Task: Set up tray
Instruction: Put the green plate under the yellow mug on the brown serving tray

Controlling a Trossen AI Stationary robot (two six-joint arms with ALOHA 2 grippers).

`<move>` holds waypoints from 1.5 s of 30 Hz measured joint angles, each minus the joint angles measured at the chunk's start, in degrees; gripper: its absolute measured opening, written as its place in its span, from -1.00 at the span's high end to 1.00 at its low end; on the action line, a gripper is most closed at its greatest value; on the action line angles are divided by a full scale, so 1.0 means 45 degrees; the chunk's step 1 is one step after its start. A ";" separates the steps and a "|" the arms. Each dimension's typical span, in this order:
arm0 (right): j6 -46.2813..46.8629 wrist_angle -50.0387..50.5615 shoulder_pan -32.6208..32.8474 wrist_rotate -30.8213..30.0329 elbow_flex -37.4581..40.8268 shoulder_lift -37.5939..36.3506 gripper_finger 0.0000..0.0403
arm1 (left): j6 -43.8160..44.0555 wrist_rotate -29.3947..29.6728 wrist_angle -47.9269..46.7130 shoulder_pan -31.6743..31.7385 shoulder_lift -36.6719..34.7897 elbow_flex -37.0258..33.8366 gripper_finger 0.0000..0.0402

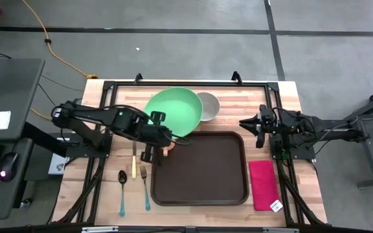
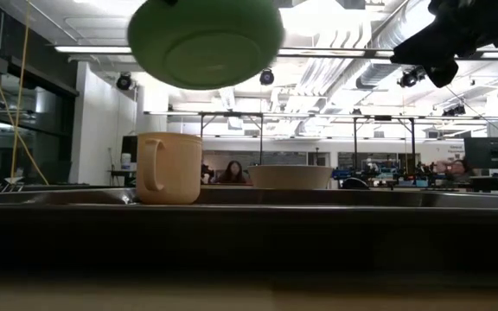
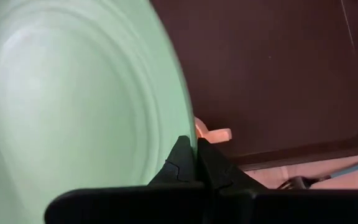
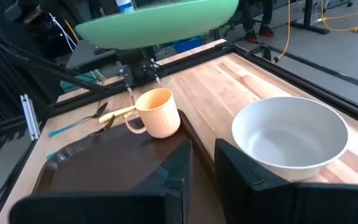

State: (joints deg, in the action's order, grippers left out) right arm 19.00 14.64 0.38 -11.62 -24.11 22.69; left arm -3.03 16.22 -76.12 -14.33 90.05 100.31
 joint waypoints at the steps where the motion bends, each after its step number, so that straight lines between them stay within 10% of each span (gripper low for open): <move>1: -0.0009 0.0026 -0.0005 0.0000 0.0000 -0.0095 0.76 | -0.0016 0.0018 -0.0145 -0.0003 0.0260 0.0285 0.94; 45: 0.0039 -0.1709 0.0000 0.0317 0.1927 -0.0884 0.76 | 0.0361 -0.0766 0.1359 -0.1128 0.2280 0.1554 0.94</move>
State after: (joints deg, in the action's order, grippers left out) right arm 19.18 6.95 0.38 -10.19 -15.44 18.71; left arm -1.41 12.78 -70.01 -19.41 100.31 107.31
